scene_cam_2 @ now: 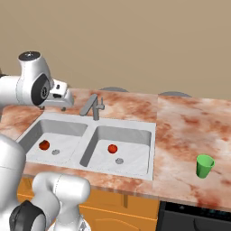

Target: Remove the tomato and tomato from the sink. Then move the bowl and cup from the counter to the sink for washing.

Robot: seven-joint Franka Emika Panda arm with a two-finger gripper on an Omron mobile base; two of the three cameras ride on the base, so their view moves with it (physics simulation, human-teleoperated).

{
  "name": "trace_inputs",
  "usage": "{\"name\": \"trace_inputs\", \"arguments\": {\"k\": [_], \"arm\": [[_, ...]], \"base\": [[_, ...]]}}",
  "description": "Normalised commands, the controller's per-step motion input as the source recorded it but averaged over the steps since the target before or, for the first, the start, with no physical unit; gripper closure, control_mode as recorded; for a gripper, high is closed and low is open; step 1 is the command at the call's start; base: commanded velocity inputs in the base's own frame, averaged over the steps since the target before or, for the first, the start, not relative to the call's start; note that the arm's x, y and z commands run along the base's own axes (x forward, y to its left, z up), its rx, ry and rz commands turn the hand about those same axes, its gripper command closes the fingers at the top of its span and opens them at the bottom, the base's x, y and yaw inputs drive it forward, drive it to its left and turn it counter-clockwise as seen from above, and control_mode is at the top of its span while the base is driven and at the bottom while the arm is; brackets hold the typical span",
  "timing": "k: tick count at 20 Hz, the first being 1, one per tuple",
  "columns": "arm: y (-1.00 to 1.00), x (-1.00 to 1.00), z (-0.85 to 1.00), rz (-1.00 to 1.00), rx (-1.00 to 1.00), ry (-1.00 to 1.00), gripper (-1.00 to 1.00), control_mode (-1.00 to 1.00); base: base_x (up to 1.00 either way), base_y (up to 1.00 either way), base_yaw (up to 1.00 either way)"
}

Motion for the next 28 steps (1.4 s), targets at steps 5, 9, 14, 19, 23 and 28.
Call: {"name": "trace_inputs", "arguments": {"k": [5,9,14,19,23,28], "arm": [[0.34,-0.12,-0.02,0.00,0.00,0.00,-1.00,-1.00],[0.36,-0.11,-0.05,0.00,0.00,0.00,-1.00,-1.00],[0.31,-0.02,-0.10,0.00,0.00,0.00,-1.00,-1.00],[0.27,0.01,-0.15,0.03,0.00,0.01,-1.00,-1.00],[0.16,0.07,-0.19,0.05,-0.03,0.00,-1.00,-1.00],[0.09,0.13,-0.22,0.01,-0.07,0.00,-1.00,-1.00]], "base": [[0.00,0.00,0.00],[0.00,0.00,0.00],[0.00,0.00,0.00],[0.00,0.00,0.00],[0.00,0.00,0.00],[0.00,0.00,0.00]]}}
